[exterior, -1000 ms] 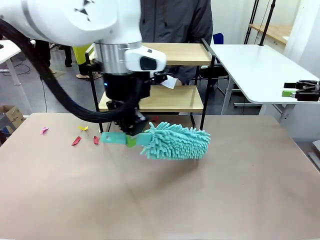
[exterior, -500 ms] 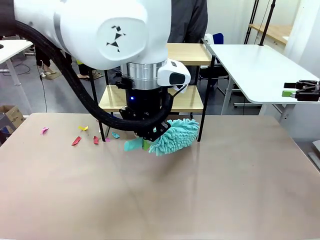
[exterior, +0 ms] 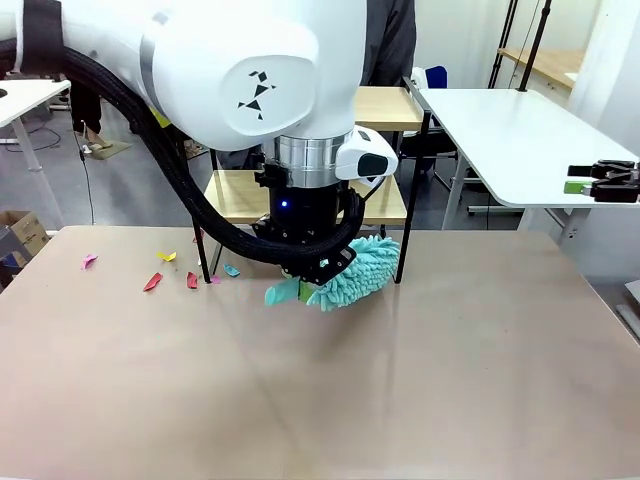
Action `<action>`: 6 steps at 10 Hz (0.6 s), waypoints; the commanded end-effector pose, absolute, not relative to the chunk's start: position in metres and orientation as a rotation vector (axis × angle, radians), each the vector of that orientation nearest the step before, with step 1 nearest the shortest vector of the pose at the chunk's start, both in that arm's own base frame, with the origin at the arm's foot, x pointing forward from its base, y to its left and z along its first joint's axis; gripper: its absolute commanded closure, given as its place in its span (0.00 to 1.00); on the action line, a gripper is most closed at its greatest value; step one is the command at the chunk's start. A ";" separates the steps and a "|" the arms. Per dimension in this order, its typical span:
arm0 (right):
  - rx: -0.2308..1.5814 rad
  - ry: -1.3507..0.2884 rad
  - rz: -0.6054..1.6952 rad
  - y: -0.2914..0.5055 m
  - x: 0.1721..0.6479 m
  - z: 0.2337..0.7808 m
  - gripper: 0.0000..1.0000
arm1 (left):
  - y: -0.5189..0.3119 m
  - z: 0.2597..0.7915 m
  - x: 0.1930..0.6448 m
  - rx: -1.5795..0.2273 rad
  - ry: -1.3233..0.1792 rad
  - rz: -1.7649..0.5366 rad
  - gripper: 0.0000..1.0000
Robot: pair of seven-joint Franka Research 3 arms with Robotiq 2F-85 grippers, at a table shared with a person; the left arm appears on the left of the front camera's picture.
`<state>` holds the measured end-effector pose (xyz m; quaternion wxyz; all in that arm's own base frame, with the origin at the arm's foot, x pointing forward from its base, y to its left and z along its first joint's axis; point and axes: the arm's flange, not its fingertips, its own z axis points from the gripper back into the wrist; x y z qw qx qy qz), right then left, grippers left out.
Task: Clean the shelf.
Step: Clean the specific section of the Shelf indicated by the human with the Duster.
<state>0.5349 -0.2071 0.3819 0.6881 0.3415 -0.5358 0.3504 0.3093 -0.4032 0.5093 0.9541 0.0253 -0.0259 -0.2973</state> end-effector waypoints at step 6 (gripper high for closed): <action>0.761 -1.199 0.791 -0.205 0.536 0.384 0.00 | -0.457 0.460 0.309 0.058 -0.114 -0.382 0.87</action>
